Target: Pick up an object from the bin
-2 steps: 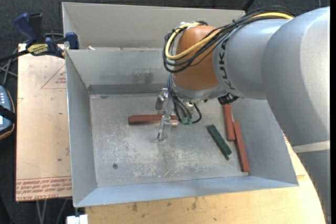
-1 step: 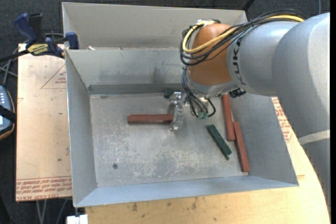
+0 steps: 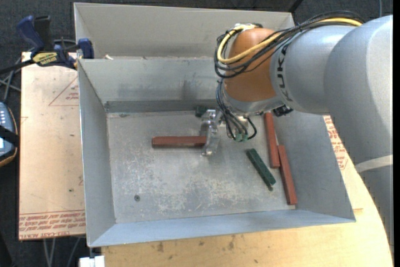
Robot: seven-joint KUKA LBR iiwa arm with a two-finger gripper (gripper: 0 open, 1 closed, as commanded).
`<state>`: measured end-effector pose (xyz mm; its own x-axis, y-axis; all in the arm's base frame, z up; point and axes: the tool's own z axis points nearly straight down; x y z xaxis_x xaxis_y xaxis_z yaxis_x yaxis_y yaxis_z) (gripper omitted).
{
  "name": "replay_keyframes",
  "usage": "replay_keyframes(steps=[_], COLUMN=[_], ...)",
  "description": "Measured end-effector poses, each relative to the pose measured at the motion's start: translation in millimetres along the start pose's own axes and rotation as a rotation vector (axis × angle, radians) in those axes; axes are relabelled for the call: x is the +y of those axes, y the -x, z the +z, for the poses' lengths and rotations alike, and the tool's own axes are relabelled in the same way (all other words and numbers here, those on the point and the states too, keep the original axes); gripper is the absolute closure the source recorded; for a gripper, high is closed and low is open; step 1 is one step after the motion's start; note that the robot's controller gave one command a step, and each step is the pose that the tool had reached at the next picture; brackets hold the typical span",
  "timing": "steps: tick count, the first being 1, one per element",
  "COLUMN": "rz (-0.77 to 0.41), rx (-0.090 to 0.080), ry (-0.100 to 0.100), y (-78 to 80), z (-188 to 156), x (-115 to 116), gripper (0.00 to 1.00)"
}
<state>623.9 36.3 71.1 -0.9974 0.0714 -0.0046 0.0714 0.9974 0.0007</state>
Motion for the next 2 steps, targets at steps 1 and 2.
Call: replay_keyframes(steps=[1, 2], rz=[-0.047, -0.047], rx=[-0.008, 0.001], ry=[0.001, 0.000], y=[-10.4, -11.9], z=[-194.6, -189.2], x=[-1.6, -1.8], gripper=[1.00, 1.00])
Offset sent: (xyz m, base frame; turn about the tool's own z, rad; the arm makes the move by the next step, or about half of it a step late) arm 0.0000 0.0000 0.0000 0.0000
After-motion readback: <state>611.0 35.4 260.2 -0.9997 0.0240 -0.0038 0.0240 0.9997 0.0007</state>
